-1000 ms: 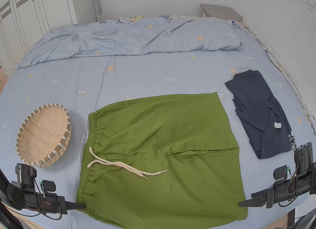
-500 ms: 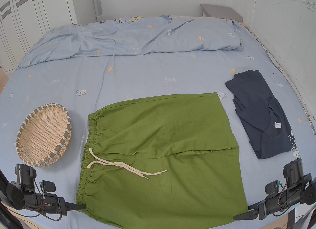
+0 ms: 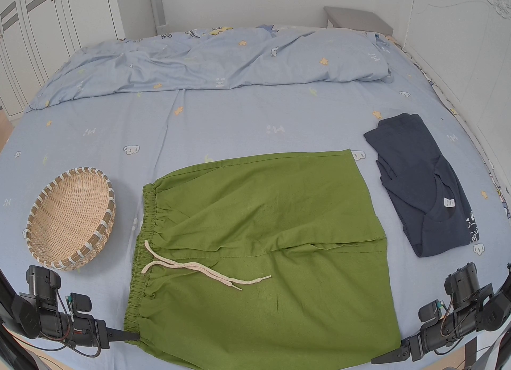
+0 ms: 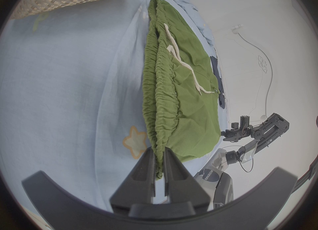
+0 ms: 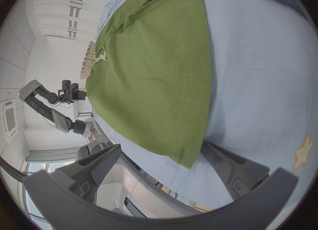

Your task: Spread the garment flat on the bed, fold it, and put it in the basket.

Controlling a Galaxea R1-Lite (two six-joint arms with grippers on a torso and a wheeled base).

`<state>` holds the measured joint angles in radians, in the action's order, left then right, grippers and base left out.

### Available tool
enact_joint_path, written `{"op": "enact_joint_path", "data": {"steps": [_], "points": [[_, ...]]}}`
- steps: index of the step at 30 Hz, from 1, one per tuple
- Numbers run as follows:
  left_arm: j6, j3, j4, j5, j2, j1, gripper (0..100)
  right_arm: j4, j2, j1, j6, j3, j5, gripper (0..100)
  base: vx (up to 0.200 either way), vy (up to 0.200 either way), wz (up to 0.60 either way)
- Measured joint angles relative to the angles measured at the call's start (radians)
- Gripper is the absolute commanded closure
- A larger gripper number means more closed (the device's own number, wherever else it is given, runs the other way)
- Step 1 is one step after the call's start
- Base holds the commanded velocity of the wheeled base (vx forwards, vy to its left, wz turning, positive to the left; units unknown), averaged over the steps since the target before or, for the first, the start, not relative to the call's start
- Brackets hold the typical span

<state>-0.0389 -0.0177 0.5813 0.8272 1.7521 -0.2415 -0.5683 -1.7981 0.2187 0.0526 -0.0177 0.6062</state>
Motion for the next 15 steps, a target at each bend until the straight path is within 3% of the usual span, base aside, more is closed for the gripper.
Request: {"op": "enact_joint_path", "data": {"steps": [12,13,15], "points": [[0.0,0.0,0.0,0.001,0.003,0.001,100,-0.044,-0.053,0.003,0.008,0.0,0.084,0,0.0,0.0,0.0],[0.0,0.0,0.0,0.001,0.003,0.001,100,-0.043,-0.054,0.003,0.008,0.0,0.084,100,0.0,0.0,0.0],[0.0,0.0,0.0,0.0,0.003,0.001,100,-0.042,-0.055,0.003,0.007,0.0,0.081,100,0.0,0.0,0.0]]}}
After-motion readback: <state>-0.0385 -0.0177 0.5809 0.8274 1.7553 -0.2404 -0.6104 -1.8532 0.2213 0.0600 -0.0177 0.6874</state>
